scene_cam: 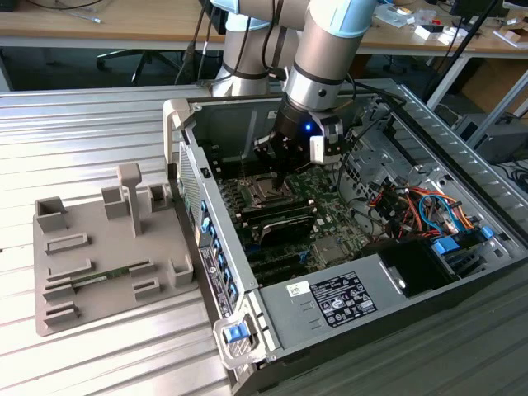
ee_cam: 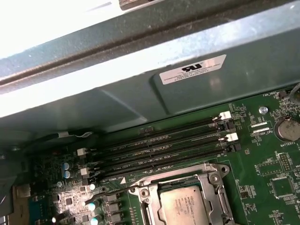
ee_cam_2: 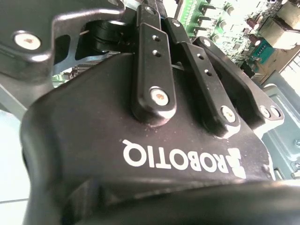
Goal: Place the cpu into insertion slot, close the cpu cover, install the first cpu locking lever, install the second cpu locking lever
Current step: 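Install the first cpu locking lever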
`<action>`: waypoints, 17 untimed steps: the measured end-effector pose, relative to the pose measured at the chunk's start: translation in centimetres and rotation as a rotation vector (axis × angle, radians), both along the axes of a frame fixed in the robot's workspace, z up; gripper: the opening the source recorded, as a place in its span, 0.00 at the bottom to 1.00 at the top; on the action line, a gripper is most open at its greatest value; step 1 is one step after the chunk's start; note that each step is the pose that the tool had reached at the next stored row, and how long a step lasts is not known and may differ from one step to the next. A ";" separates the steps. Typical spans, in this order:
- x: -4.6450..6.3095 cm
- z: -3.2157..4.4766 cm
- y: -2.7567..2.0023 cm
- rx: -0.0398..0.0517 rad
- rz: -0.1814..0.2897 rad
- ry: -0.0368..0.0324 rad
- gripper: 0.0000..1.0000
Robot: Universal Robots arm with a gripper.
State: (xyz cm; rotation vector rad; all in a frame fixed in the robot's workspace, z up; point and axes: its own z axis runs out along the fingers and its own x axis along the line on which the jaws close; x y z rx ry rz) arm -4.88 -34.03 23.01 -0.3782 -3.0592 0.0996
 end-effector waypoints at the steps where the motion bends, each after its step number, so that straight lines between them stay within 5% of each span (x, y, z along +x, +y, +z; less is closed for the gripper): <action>1: 0.0 0.01 0.00 0.0061 0.003 0.0000 0.10; 5: 0.0 0.00 0.00 0.0525 0.022 0.0000 0.10; 7: 0.0 0.00 0.00 0.0753 0.072 0.0014 0.10; 17: 0.0 0.00 0.00 0.0764 0.155 0.0045 0.10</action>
